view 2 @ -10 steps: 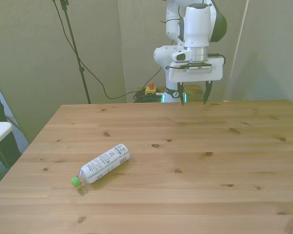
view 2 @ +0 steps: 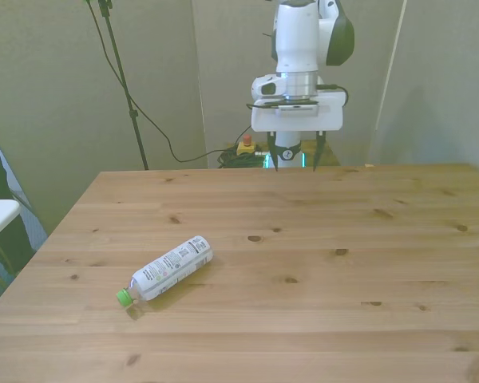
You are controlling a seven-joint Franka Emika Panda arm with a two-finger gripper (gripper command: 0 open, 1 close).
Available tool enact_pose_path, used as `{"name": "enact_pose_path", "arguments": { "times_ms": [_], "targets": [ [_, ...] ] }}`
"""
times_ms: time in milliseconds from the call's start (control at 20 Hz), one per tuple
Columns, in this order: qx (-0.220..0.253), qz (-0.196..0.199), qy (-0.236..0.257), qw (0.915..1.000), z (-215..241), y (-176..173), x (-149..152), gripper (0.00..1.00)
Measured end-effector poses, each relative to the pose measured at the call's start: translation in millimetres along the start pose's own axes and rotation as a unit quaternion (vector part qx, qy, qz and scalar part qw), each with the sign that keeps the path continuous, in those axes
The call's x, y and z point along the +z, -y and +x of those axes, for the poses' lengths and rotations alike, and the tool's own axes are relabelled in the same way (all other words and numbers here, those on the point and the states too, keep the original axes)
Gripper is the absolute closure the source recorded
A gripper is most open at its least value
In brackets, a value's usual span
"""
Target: Stand the water bottle
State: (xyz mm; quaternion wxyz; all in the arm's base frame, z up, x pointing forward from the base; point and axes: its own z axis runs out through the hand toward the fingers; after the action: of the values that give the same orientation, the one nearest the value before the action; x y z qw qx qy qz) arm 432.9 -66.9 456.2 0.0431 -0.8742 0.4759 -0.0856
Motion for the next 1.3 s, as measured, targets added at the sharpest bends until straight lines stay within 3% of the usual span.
{"name": "enact_pose_path", "arguments": {
  "times_ms": [200, 400, 500, 650, 1000, 1300],
  "targets": [
    [0.056, 0.007, -0.016, 0.9983, 73, -5, -11, 0.0],
    [0.105, 0.001, -0.025, 0.9942, 139, -3, -2, 0.0],
    [0.118, -0.004, -0.027, 0.9927, 166, 17, 1, 0.0],
    [0.129, -0.007, -0.035, 0.991, 171, 23, 2, 0.0],
    [0.21, -0.015, -0.092, 0.9733, 256, 25, 21, 0.0],
    [0.244, -0.021, -0.131, 0.9608, 316, 41, 48, 0.0]
  ]
}}
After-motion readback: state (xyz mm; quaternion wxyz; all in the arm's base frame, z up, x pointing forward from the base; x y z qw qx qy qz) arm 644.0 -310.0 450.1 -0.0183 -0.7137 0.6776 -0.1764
